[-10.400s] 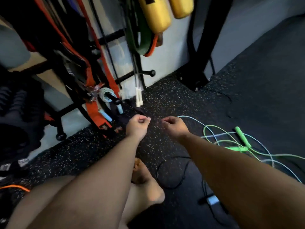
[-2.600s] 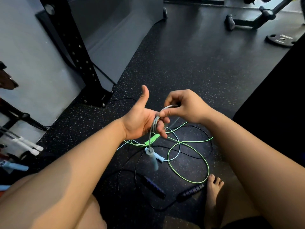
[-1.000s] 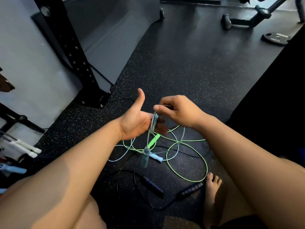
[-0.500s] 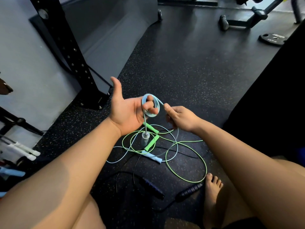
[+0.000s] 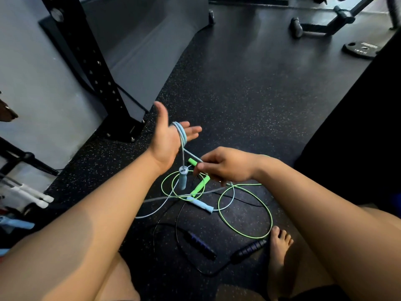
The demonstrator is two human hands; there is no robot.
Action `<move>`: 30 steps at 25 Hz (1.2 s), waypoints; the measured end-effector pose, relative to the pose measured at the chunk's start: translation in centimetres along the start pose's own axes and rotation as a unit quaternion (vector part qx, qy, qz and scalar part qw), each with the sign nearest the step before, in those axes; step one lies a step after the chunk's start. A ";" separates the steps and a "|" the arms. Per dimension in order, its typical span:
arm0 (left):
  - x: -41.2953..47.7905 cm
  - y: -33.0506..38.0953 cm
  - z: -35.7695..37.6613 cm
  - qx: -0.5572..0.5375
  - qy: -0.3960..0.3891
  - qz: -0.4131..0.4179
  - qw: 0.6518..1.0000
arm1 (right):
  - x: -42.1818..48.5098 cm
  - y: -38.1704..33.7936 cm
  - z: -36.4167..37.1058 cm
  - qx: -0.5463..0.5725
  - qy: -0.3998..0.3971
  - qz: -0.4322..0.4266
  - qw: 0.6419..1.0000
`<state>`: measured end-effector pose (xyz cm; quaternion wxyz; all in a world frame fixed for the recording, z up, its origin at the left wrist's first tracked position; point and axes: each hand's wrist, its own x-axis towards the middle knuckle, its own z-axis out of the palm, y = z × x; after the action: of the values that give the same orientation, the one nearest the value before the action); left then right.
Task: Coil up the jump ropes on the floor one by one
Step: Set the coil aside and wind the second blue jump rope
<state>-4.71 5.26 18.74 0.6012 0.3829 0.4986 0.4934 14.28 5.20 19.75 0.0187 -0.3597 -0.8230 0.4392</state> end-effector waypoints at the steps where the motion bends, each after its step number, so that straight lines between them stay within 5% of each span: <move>1: 0.0 -0.5 0.2 0.071 -0.019 -0.022 0.997 | -0.1 -0.3 -0.3 -0.016 0.016 -0.021 1.000; 6: -1.2 -1.0 1.1 0.183 -0.207 -0.104 0.955 | -0.1 0.2 -1.9 -0.032 0.161 -0.049 0.985; 13: -2.7 1.3 1.8 0.024 -0.273 -0.144 0.951 | 0.6 2.9 -2.3 0.002 0.271 -0.015 0.962; 19: -2.7 2.7 0.5 -0.221 -0.191 -0.066 0.954 | 1.5 4.6 -0.4 0.109 0.242 0.035 0.964; 23: -2.5 3.8 -0.8 -0.316 -0.114 0.026 0.942 | 1.6 3.9 1.1 0.080 0.117 0.059 0.988; 27: -2.1 3.8 -0.9 -0.339 -0.059 0.080 0.935 | 1.3 1.5 2.0 0.008 0.032 0.058 0.998; 30: -1.2 2.9 -0.9 -0.226 0.005 0.054 0.973 | 1.1 -0.4 1.7 -0.115 0.053 -0.006 0.992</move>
<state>-6.23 4.71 21.59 0.6419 0.2616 0.3556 0.6270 12.62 4.52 18.68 0.0233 -0.3778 -0.8680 0.3214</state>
